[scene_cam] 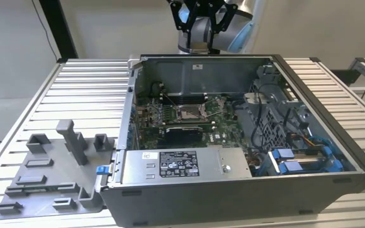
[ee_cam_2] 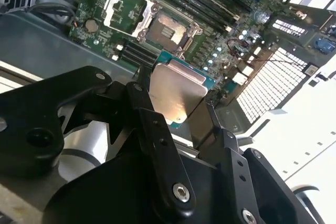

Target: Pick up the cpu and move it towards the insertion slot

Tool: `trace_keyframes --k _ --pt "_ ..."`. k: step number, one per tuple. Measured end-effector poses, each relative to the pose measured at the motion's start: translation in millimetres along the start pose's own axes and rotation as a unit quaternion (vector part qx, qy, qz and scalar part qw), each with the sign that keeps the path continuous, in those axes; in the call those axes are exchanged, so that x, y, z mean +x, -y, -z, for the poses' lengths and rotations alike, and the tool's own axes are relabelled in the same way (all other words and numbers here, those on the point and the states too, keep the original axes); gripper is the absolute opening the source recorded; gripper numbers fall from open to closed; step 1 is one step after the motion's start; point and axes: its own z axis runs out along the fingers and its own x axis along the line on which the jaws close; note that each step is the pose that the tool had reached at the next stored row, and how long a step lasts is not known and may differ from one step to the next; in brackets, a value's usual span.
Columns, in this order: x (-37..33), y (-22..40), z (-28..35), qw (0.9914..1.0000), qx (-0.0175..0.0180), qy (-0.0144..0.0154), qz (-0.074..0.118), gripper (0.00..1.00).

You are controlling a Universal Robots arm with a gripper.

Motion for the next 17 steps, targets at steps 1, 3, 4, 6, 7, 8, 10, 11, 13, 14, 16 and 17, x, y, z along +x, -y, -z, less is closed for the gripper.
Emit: trace_keyframes --k 1,3,4,6,7,8,10,11,13,14,16,17 --pt "0.0 0.0 0.0 1.00000 0.0000 0.0000 0.000 0.00" --pt "0.0 -0.1 0.0 1.00000 0.0001 0.0000 0.000 0.00" --pt "0.0 -0.1 0.0 1.00000 0.0001 0.0000 0.000 0.00" --pt "-0.5 -0.2 0.0 1.00000 0.0001 -0.0001 0.000 0.00" --pt "-1.1 -0.3 0.0 1.00000 0.0001 -0.0001 0.000 0.00" --pt "-1.8 -0.3 0.0 1.00000 0.0001 -0.0001 0.000 0.00" --pt "-2.3 -0.3 0.0 1.00000 0.0001 0.0000 0.000 0.00" --pt "-2.3 -0.4 0.0 1.00000 0.0001 0.0000 0.000 0.00" --pt "-2.3 -0.4 0.0 1.00000 0.0000 0.0000 0.000 0.00" --pt "-2.4 -0.4 0.0 1.00000 0.0001 0.0000 -0.001 0.00" --pt "-2.4 -0.4 -0.1 1.00000 0.0001 0.0000 -0.002 0.00" --pt "-2.4 -0.4 0.0 1.00000 0.0001 0.0000 -0.002 0.00"
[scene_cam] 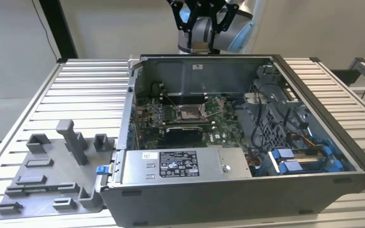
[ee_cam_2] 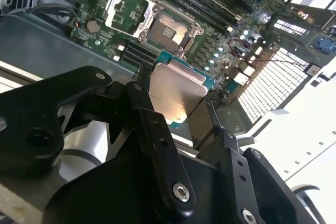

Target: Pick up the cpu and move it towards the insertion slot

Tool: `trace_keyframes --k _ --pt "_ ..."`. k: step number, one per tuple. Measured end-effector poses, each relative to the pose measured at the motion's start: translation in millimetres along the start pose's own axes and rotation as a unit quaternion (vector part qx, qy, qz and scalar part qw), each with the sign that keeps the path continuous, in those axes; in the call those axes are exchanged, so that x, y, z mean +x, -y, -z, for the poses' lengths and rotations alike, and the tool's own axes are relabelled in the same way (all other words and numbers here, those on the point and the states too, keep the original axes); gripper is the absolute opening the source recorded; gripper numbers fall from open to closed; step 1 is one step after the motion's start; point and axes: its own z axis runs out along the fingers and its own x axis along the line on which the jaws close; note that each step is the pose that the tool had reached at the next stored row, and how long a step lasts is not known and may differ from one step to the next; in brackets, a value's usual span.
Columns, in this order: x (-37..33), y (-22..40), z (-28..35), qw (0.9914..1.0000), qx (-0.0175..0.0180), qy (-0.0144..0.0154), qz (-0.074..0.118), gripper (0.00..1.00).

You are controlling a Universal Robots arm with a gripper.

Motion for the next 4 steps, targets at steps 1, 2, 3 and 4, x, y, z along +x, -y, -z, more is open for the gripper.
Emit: trace_keyframes --k 1,2,3,4 --pt "0.0 0.0 0.0 1.00000 0.0000 0.0000 0.000 0.00" --pt "0.0 0.0 0.0 1.00000 0.0000 0.0000 0.000 0.00" --pt "0.0 0.0 0.0 1.00000 0.0000 0.0000 0.000 0.00" --pt "0.0 0.0 0.0 1.00000 0.0000 0.0000 0.000 0.00"
